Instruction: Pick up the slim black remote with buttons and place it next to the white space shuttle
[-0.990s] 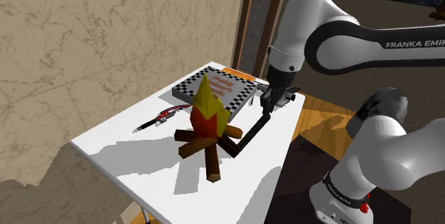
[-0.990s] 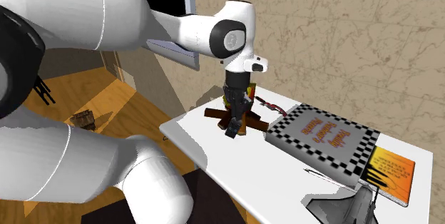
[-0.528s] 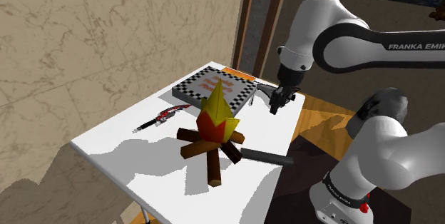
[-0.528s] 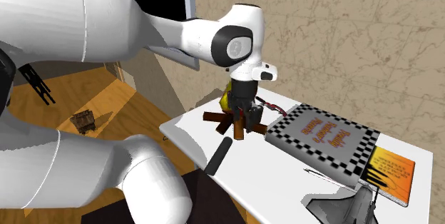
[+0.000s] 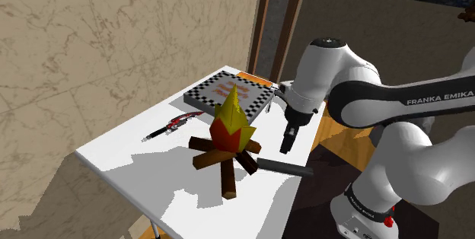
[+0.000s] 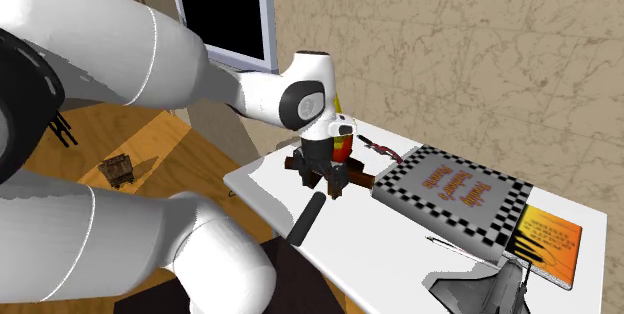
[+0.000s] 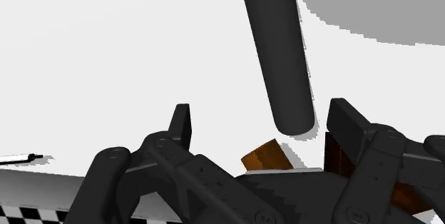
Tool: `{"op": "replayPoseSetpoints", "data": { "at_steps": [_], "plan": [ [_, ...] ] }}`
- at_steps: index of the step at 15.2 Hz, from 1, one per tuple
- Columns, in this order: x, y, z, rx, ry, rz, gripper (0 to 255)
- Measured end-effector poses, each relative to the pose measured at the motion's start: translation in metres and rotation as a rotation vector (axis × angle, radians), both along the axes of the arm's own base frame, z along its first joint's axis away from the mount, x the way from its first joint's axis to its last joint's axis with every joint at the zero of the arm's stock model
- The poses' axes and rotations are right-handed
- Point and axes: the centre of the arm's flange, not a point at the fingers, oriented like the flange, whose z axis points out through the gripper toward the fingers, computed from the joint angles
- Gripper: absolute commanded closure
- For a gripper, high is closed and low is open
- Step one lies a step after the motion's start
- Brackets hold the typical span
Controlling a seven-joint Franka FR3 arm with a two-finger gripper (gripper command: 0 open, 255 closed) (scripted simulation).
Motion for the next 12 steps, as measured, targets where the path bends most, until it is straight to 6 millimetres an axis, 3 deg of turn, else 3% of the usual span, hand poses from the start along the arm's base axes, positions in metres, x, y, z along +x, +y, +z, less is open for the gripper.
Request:
{"op": "replayPoseSetpoints", "data": {
  "at_steps": [5, 12],
  "plan": [
    [-0.021, 0.029, -0.045, -0.022, -0.01, 0.174, 0],
    [-0.02, 0.029, -0.082, -0.024, -0.011, 0.19, 0]
  ]
}}
